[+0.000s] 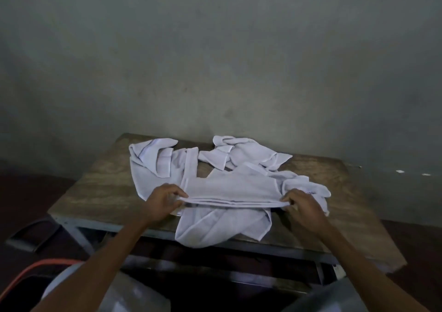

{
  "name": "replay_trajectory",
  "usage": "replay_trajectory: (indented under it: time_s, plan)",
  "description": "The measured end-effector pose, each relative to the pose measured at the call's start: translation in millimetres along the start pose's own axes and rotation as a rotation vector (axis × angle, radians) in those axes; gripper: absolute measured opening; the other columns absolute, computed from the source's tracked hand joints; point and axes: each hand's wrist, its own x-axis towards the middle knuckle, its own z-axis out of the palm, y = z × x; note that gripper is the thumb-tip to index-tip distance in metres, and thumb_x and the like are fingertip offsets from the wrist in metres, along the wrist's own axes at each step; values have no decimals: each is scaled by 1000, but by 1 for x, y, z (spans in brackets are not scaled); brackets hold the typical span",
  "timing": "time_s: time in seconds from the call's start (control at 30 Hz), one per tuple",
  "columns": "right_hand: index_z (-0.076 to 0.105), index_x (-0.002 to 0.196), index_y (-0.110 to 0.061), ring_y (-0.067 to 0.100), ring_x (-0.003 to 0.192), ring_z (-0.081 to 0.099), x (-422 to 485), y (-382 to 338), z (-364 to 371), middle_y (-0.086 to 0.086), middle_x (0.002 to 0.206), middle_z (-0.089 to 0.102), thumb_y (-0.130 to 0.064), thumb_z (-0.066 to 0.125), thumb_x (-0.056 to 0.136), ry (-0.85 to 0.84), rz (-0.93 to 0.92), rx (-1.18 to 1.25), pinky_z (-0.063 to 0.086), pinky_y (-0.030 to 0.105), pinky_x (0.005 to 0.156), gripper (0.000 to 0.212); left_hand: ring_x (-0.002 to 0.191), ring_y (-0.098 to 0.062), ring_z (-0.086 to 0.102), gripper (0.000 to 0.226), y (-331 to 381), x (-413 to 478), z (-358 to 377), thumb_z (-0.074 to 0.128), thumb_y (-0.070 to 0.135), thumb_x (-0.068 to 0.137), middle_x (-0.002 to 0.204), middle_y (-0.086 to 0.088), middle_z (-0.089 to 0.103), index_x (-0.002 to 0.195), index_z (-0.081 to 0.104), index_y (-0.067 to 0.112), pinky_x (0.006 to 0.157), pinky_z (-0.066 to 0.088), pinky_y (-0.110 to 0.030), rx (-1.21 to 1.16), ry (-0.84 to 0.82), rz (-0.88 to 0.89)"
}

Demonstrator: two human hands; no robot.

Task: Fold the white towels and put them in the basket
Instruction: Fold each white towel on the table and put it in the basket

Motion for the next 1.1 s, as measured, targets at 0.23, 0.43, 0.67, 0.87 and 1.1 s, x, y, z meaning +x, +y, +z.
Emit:
replay_trajectory:
  time_s: [0.23,0.43,0.67,0.87,1.1]
  plan:
    - [59,85,-20,24,80,63,-35,15,28,-1,88,62,-11,62,75,-99,-103,-72,52,43,64,14,83,-5,59,16,-26,-34,33,61,27,76,87,14,62,85,58,40,71,50,-31,23,-79,66]
    - [56,71,-22,18,76,51,-25,-26,34,-5,82,53,-27,54,65,27,-100,-184,40,34,66,8,81,-14,56,19,-3,-26,35,48,33,60,83,9,58,73,61,27,76,47,-39,164,-22,-32]
    - [49,132,-13,27,135,38,52,-116,112,12,142,46,-40,25,91,-105,29,-202,31,43,108,55,140,-24,29,70,43,35,96,11,44,87,151,-9,34,143,33,9,114,22,-45,290,-110,-149]
    - [8,151,-18,16,147,-3,45,-74,119,1,160,1,-76,-19,69,-273,134,-306,-4,42,119,104,125,-27,51,68,6,22,110,18,51,94,135,-12,54,132,51,6,99,36,-59,524,-144,-217]
    - [45,136,-3,30,136,37,29,-26,88,17,143,45,-70,1,87,-133,234,-464,11,52,115,94,125,-30,50,63,1,-1,97,32,45,89,134,-18,53,129,52,1,99,37,-58,631,-56,-270]
